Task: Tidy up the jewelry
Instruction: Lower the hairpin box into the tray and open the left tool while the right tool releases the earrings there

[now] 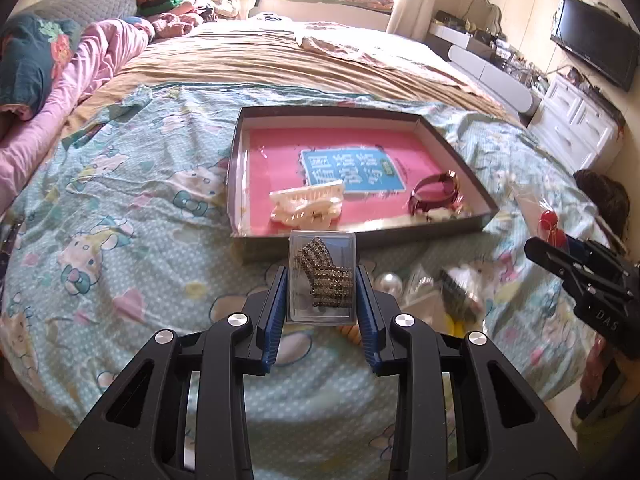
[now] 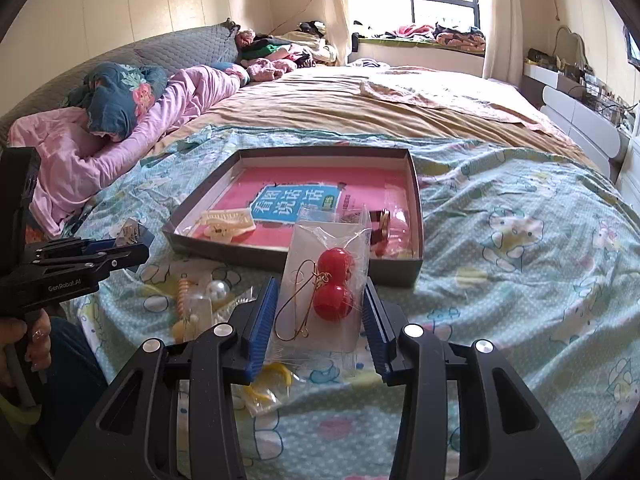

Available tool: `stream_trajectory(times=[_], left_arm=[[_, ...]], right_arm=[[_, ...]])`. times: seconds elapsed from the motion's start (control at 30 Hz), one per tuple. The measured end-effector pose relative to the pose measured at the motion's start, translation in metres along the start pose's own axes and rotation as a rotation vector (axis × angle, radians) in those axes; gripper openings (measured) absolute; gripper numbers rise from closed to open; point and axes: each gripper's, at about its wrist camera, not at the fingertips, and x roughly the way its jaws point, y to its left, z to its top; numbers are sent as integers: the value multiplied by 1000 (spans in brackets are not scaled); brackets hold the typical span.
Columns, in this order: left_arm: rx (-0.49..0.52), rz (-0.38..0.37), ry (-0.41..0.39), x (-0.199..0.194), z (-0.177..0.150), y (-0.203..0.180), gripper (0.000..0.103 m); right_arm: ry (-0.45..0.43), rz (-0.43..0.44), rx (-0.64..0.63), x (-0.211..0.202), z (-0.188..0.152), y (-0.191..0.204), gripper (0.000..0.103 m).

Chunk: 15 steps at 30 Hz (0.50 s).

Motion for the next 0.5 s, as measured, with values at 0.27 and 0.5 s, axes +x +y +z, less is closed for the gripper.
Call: stream_trajectory(times=[0.27, 0.5], left_arm=[[36, 13, -18, 5, 26, -9, 25], [62, 17, -28, 15, 42, -17, 25]], right_arm=[[-31, -1, 0, 2, 17, -2, 40], [-38, -2, -7, 7, 27, -3, 40]])
